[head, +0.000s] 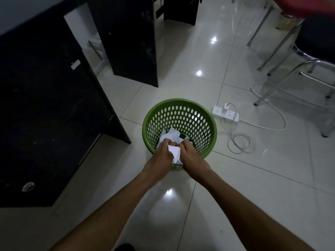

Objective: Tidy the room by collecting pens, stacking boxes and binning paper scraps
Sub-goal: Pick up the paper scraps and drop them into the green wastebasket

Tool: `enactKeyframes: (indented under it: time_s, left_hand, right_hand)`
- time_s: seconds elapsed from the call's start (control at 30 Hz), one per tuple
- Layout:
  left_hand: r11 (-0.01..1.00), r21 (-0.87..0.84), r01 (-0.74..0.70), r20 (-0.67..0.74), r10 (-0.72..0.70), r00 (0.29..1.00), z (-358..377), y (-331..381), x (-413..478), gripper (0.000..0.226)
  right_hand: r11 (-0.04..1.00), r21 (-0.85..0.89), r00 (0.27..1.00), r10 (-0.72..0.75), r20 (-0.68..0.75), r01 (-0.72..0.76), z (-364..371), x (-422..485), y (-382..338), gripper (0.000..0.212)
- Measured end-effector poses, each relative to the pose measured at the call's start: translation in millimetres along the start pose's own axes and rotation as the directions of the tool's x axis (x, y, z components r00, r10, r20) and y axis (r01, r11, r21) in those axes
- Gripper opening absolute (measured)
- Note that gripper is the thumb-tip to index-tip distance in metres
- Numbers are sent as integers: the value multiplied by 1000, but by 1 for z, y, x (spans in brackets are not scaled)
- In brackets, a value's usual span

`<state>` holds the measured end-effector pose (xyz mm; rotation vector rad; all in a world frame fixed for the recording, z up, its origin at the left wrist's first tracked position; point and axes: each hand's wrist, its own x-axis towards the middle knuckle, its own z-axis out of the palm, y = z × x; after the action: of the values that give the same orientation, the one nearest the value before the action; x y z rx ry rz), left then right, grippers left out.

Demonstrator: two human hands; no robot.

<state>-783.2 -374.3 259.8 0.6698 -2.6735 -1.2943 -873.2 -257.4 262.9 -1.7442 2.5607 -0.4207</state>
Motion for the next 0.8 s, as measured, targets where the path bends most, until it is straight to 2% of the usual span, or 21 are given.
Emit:
enactKeyframes:
  time_s: [0.07, 0.17, 0.27, 0.37, 0.43, 0.53, 0.67, 0.8]
  left_hand:
    - [999, 44, -10, 0, 10, 1000, -3, -2, 14, 30]
    - [978, 106, -180, 35, 178, 983, -5, -6, 34, 29]
    - [947, 202, -249, 49, 244, 969, -5, -8, 49, 24]
    - [914, 185, -360, 19, 363, 932, -4, -12, 59, 30]
    - [894, 179, -411, 62, 407, 912, -6, -19, 65, 37]
    - [892, 261, -368, 125, 347, 930, -9, -22, 77, 47]
    - [782, 400, -478, 179, 445, 877, -5, -23, 82, 47]
    - [711, 611, -347, 334, 165, 928, 0, -34, 90, 58]
  right_hand:
    - [997, 57, 998, 59, -10, -58, 2, 7, 7, 34]
    - [993, 82, 996, 88, -14, -87, 5, 20, 17, 39]
    - [991, 90, 995, 98, 28, -100, 10, 33, 29, 40]
    - [989, 75, 990, 124, 67, -129, 19, 41, 42, 46]
    - [982, 102, 985, 151, 77, -159, 23, 44, 50, 51]
    - [980, 103, 984, 161, 77, -169, 30, 47, 57, 49]
    - [974, 126, 981, 178, 79, -186, 35, 48, 62, 53]
    - [966, 141, 966, 191, 174, -217, 35, 48, 70, 74]
